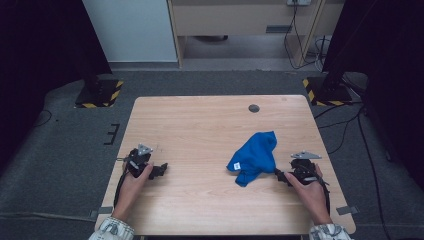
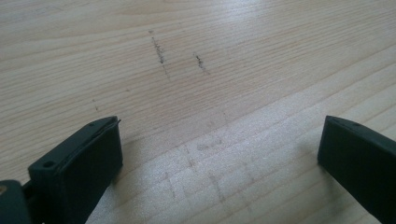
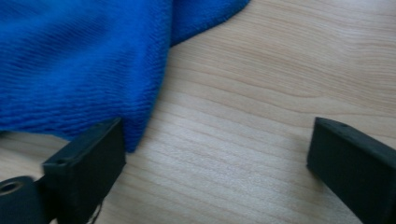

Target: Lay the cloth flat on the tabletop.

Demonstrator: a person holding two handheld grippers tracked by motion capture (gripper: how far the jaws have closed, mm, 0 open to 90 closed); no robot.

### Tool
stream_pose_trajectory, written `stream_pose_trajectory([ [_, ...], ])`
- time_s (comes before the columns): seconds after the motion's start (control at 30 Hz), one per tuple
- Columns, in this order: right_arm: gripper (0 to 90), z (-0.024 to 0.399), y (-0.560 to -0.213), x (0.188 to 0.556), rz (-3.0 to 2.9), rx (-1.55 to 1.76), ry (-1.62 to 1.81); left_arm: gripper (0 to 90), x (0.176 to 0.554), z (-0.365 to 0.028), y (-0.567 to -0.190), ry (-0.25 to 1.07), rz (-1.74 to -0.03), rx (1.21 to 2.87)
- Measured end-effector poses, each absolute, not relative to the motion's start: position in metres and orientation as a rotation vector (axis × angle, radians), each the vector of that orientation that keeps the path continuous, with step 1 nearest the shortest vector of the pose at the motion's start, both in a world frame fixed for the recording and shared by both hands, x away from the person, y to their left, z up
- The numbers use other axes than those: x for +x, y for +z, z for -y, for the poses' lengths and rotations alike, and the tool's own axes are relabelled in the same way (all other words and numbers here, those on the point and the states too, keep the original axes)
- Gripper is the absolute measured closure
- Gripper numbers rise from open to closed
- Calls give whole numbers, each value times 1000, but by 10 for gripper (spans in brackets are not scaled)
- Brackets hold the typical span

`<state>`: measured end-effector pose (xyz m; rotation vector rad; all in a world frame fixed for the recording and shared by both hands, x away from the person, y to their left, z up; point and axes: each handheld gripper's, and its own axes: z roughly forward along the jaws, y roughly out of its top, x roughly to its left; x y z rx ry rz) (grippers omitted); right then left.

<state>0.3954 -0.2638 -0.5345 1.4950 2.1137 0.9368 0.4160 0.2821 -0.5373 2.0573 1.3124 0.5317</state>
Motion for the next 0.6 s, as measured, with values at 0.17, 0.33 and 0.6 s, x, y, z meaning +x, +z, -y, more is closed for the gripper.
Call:
stream_pose_trajectory([
  [0.17,117,263,-522,392,-2089,1444,974,0,416,-282,-537,532,-1313,2058],
  [0.33,170,261,-512,392,-2083,1409,991,0,416,-282,-537,533,-1313,2057],
  [0.6,296,241,-487,401,-2109,1277,1066,0,416,-282,-537,534,-1314,2057],
])
